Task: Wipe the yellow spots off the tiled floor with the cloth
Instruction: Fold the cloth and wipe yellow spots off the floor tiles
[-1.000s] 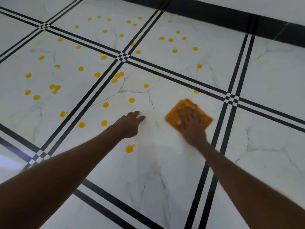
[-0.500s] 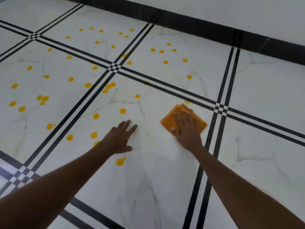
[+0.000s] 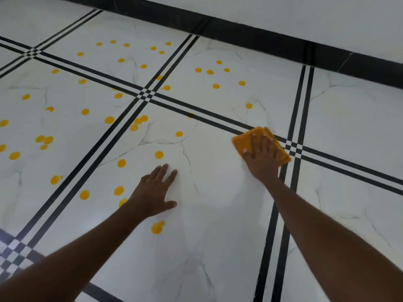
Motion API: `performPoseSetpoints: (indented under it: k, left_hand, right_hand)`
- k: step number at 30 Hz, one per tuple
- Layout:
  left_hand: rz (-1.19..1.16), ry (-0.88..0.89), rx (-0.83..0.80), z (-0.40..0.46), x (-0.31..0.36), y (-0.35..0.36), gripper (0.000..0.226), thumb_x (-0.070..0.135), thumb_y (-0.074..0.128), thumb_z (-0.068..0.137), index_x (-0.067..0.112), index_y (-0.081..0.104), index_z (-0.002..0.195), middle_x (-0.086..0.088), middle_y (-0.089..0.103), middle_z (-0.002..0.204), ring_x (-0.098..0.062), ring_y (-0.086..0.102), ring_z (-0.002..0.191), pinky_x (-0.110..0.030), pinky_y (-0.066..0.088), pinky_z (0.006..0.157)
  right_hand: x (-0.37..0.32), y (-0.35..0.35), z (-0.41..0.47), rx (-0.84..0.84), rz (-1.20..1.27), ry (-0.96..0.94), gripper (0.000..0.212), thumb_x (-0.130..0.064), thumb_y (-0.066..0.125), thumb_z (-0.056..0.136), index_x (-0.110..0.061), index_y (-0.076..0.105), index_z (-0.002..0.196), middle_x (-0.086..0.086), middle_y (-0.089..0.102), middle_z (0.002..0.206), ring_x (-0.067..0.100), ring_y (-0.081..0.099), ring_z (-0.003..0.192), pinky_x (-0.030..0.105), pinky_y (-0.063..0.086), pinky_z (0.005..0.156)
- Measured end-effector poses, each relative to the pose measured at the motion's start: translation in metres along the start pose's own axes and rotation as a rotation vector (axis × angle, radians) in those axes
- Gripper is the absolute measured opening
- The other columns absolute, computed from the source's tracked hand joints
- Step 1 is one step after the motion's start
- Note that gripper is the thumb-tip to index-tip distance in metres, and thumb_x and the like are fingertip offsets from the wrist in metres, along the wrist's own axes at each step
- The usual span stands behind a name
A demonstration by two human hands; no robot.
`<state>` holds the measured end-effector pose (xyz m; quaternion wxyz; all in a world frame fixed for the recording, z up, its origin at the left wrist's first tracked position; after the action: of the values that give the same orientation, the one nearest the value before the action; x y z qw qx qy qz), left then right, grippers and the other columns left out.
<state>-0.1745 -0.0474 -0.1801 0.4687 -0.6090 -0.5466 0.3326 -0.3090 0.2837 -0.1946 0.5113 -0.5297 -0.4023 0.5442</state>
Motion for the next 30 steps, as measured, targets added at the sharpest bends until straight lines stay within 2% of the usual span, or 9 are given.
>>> performPoseSetpoints:
  k: [3, 5, 9, 12, 16, 21, 24, 26, 30]
  left_hand:
    - [-0.022, 0.006, 0.001, -0.001, 0.003, 0.002, 0.103, 0.065, 0.057, 0.087, 0.026, -0.002, 0.161, -0.01, -0.009, 0.169, -0.028, -0.003, 0.156, -0.043, 0.015, 0.123]
    - [-0.026, 0.012, -0.015, -0.005, 0.0, -0.004, 0.102, 0.064, 0.058, 0.088, 0.026, -0.002, 0.161, -0.008, -0.01, 0.169, -0.026, -0.003, 0.157, -0.041, 0.016, 0.123]
    - [0.008, 0.037, -0.061, -0.005, -0.006, -0.014, 0.099, 0.058, 0.061, 0.089, 0.023, 0.004, 0.162, -0.008, -0.003, 0.169, -0.026, 0.005, 0.156, -0.04, 0.025, 0.12]
    - [0.032, 0.011, -0.084, -0.011, -0.008, -0.007, 0.102, 0.056, 0.064, 0.088, 0.021, 0.003, 0.162, -0.011, -0.004, 0.169, -0.028, 0.004, 0.156, -0.042, 0.024, 0.121]
    - [0.067, 0.029, -0.081, -0.02, -0.01, -0.013, 0.097, 0.051, 0.063, 0.091, 0.02, 0.006, 0.162, -0.013, 0.0, 0.169, -0.029, 0.008, 0.156, -0.041, 0.028, 0.118]
    - [0.052, -0.046, -0.103, -0.036, -0.04, -0.041, 0.082, 0.048, 0.058, 0.094, 0.019, 0.019, 0.16, -0.015, 0.018, 0.166, -0.03, 0.022, 0.151, -0.042, 0.03, 0.115]
    - [0.011, -0.139, -0.039, -0.066, -0.081, -0.056, 0.081, 0.051, 0.061, 0.092, 0.019, 0.026, 0.158, -0.014, 0.025, 0.164, -0.031, 0.027, 0.149, -0.044, 0.03, 0.116]
    - [0.009, -0.205, -0.01, -0.094, -0.113, -0.055, 0.084, 0.052, 0.063, 0.09, 0.018, 0.028, 0.158, -0.014, 0.028, 0.162, -0.03, 0.03, 0.148, -0.044, 0.032, 0.117]
    - [-0.021, -0.296, -0.034, -0.15, -0.158, -0.03, 0.097, 0.059, 0.067, 0.084, 0.015, 0.021, 0.159, -0.013, 0.026, 0.163, -0.03, 0.026, 0.15, -0.046, 0.029, 0.119]
  right_hand:
    - [-0.045, -0.009, -0.065, 0.097, 0.047, 0.345, 0.071, -0.051, 0.035, 0.096, -0.017, 0.034, 0.158, 0.024, 0.033, 0.162, 0.049, 0.03, 0.148, 0.07, 0.017, 0.12]
    - [-0.108, -0.002, -0.103, -0.032, 0.064, 0.099, 0.073, -0.053, 0.037, 0.095, -0.02, 0.029, 0.16, 0.02, 0.025, 0.166, 0.045, 0.024, 0.152, 0.065, 0.008, 0.121]
    - [-0.083, 0.016, -0.048, -0.132, 0.005, -0.319, 0.067, -0.059, 0.024, 0.102, -0.022, 0.04, 0.156, 0.018, 0.038, 0.161, 0.047, 0.037, 0.146, 0.069, 0.032, 0.112]
    - [-0.033, 0.007, -0.031, -0.019, 0.028, -0.112, 0.072, -0.06, 0.012, 0.105, -0.017, 0.036, 0.158, 0.025, 0.039, 0.158, 0.052, 0.041, 0.14, 0.07, 0.032, 0.111]
    - [-0.068, -0.014, -0.163, 0.017, 0.041, 0.25, 0.068, -0.045, 0.033, 0.101, -0.017, 0.02, 0.162, 0.025, 0.023, 0.165, 0.049, 0.026, 0.148, 0.067, 0.019, 0.118]
    - [-0.178, -0.018, -0.291, -0.168, 0.143, -0.162, 0.075, -0.049, 0.04, 0.096, -0.019, 0.02, 0.163, 0.021, 0.017, 0.168, 0.045, 0.019, 0.153, 0.064, 0.007, 0.123]
    - [-0.219, 0.007, -0.238, -0.256, 0.105, -0.667, 0.073, -0.053, 0.041, 0.097, -0.026, 0.023, 0.162, 0.015, 0.022, 0.168, 0.041, 0.022, 0.154, 0.063, 0.009, 0.124]
    - [-0.219, 0.025, -0.174, -0.237, 0.05, -0.786, 0.07, -0.057, 0.034, 0.098, -0.029, 0.026, 0.161, 0.014, 0.027, 0.167, 0.04, 0.026, 0.153, 0.063, 0.017, 0.122]
    - [-0.171, 0.004, -0.146, -0.13, 0.126, -0.23, 0.069, -0.051, 0.032, 0.1, -0.022, 0.022, 0.162, 0.019, 0.026, 0.166, 0.043, 0.027, 0.149, 0.062, 0.02, 0.12]
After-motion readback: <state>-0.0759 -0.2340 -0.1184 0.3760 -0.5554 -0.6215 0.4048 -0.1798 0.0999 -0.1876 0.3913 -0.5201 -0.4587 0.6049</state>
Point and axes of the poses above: each hand's wrist, its own z-axis towards the middle knuckle, its own y-axis out of the palm, x = y × z, the point moved 7 cm from there along z, towards the middle knuckle
